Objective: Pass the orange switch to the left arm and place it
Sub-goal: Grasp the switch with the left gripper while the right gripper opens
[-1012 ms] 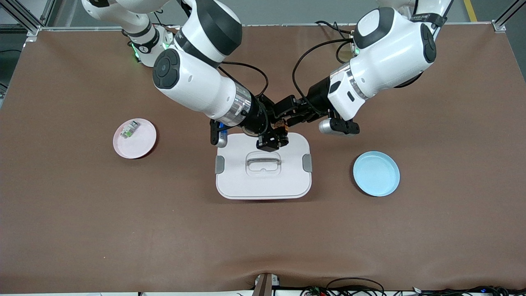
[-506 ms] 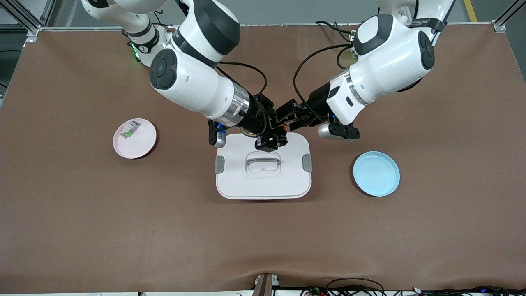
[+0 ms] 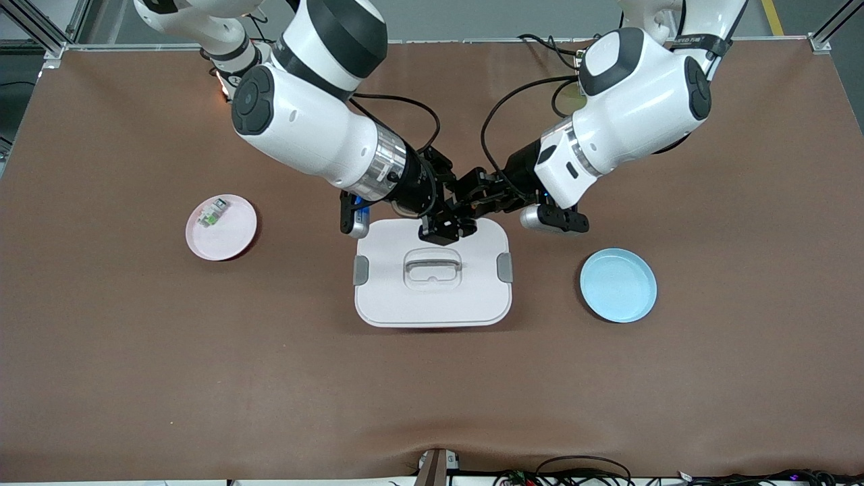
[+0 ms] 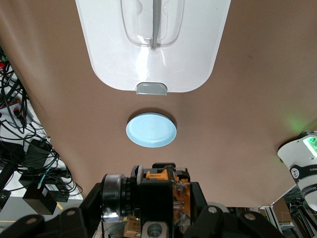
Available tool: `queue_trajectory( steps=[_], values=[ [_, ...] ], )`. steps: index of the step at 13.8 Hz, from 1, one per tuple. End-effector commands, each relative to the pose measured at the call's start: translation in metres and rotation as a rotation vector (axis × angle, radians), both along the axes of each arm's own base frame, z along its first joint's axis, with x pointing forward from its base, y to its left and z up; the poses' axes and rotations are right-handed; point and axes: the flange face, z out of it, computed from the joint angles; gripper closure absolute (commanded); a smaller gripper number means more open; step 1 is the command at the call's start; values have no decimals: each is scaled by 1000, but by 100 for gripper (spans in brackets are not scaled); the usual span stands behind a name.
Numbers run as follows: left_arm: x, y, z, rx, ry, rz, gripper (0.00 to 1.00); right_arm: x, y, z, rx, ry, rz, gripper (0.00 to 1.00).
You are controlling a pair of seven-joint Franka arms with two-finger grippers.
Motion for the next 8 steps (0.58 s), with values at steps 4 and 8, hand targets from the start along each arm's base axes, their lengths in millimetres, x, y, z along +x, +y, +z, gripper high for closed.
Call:
queue_trajectory(
  steps=[4,8],
  values=[
    [10,13,-5,19,-22,4,100,2,0,10,34,29,-28,100],
    [36,61,-10,102,-85,18,100,5,-5,12,32,21,-31,0]
  ],
)
